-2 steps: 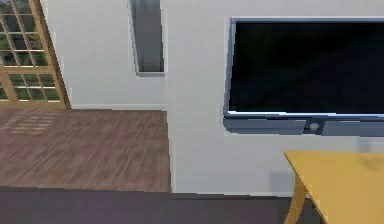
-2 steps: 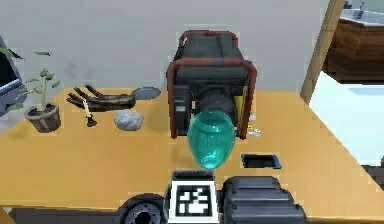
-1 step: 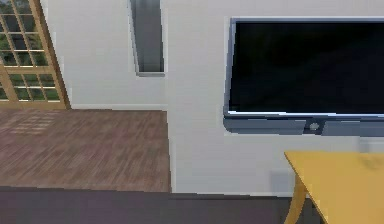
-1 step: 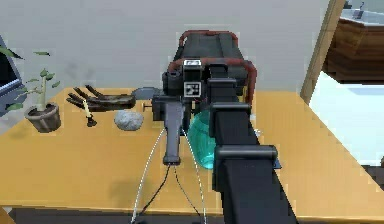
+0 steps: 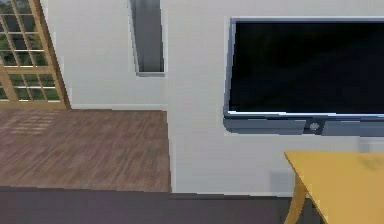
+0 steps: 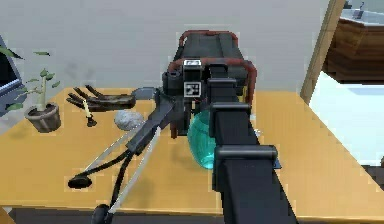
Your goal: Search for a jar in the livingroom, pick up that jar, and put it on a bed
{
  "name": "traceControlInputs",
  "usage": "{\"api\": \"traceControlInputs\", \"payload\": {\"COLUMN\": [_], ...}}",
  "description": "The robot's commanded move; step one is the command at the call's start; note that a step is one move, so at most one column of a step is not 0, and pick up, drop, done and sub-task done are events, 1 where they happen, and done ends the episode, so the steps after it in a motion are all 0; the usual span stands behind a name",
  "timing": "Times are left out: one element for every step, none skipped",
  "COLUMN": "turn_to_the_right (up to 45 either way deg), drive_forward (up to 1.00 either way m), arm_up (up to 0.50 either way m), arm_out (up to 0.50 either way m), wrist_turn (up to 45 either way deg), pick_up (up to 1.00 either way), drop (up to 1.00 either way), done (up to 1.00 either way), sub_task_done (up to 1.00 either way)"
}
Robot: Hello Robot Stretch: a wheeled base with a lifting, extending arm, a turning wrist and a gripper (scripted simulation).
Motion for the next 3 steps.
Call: {"api": "traceControlInputs", "payload": {"turn_to_the_right": [0.0,0.0,0.0], "drive_forward": [0.0,0.0,0.0], "arm_up": [0.0,0.0,0.0], "arm_out": [0.0,0.0,0.0], "wrist_turn": [45.0,45.0,45.0], "pick_up": [0.0,0.0,0.0], "drop": [0.0,0.0,0.0], "done": [0.0,0.0,0.0], "sub_task_done": [0.0,0.0,0.0]}}
